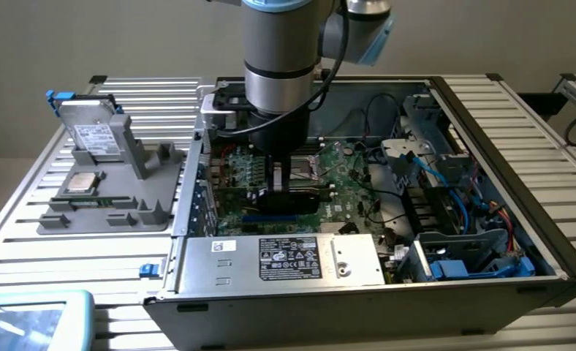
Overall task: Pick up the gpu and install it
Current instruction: 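Insert the gpu into the slot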
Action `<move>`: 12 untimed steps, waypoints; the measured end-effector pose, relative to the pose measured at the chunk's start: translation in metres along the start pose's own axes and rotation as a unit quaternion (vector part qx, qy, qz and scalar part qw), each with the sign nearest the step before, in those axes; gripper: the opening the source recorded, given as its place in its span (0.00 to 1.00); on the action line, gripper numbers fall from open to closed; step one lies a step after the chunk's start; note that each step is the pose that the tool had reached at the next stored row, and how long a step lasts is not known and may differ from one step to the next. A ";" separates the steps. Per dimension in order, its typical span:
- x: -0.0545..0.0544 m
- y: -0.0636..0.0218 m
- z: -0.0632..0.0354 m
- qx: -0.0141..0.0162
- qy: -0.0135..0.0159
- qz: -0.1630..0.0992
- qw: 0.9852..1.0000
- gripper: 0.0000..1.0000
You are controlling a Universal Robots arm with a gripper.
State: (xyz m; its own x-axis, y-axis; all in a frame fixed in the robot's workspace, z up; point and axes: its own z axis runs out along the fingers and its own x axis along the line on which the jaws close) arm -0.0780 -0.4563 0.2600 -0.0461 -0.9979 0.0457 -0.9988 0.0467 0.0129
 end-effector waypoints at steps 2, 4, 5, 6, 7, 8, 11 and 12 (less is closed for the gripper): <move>0.000 0.0001 -0.0001 -0.001 0.000 0.000 1.000 0.27; 0.000 -0.0001 0.0001 -0.001 0.000 0.000 1.000 0.27; 0.000 -0.0001 0.0005 -0.001 0.000 0.000 1.000 0.27; 0.000 -0.0002 0.0009 -0.001 0.000 0.000 1.000 0.27; -0.001 -0.0002 0.0011 -0.001 0.000 0.000 1.000 0.27; -0.001 -0.0002 0.0014 -0.001 0.000 0.000 1.000 0.27; -0.002 -0.0001 0.0023 -0.001 0.000 0.000 1.000 0.27; -0.002 -0.0001 0.0024 -0.001 0.001 0.000 1.000 0.27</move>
State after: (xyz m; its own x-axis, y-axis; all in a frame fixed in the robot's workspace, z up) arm -0.0778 -0.4543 0.2575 -0.0461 -0.9978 0.0467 -0.9988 0.0468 0.0148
